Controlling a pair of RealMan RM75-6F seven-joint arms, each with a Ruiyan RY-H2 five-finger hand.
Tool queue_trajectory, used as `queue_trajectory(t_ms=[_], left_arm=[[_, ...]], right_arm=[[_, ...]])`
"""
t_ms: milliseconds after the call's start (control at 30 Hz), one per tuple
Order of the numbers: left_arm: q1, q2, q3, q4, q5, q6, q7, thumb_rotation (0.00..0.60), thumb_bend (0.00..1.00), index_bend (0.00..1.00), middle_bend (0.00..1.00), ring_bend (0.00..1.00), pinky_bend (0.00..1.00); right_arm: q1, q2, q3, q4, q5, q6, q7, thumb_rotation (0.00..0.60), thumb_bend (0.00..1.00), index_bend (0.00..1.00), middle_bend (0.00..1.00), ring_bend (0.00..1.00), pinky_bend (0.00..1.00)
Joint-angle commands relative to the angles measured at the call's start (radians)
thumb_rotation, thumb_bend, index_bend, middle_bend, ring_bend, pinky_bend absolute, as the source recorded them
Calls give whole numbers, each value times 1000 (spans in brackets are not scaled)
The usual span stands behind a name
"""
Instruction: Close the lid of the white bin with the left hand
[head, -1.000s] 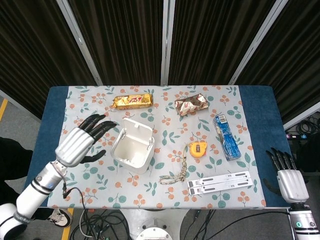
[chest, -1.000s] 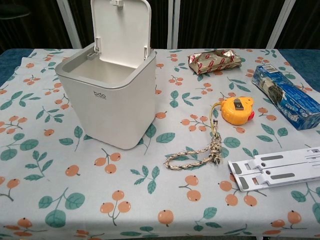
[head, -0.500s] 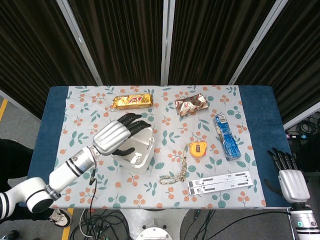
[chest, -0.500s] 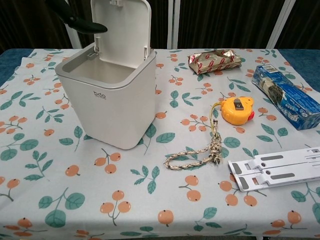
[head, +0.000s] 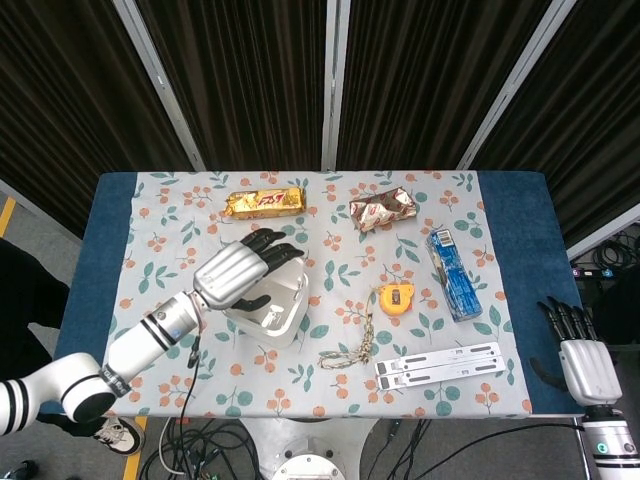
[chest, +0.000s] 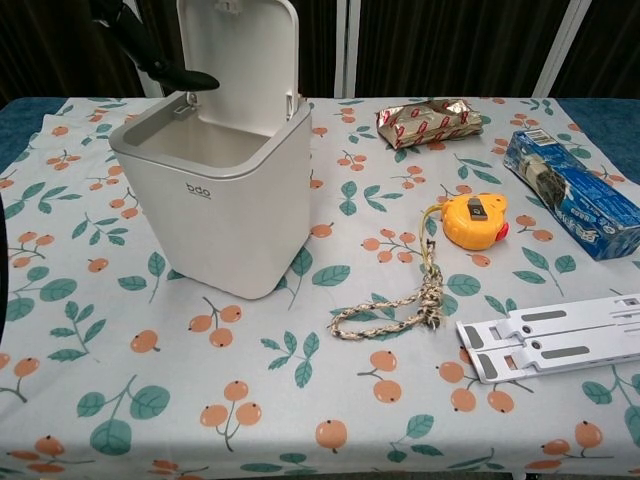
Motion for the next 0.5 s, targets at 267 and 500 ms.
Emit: queue_trajectory(t_ms=[267,500], left_arm=[[37,111,46,-132,25,27,27,600,309,110,180,47,108],[75,123,97,-159,61,60,58,600,309,110,180,46,109]], right_arm=[[6,-5,-2,-3,0,-14,-11,600,185,0,0,0,0],[12,-12,-3,-1,9,-36,-17,600,185,0,0,0,0]])
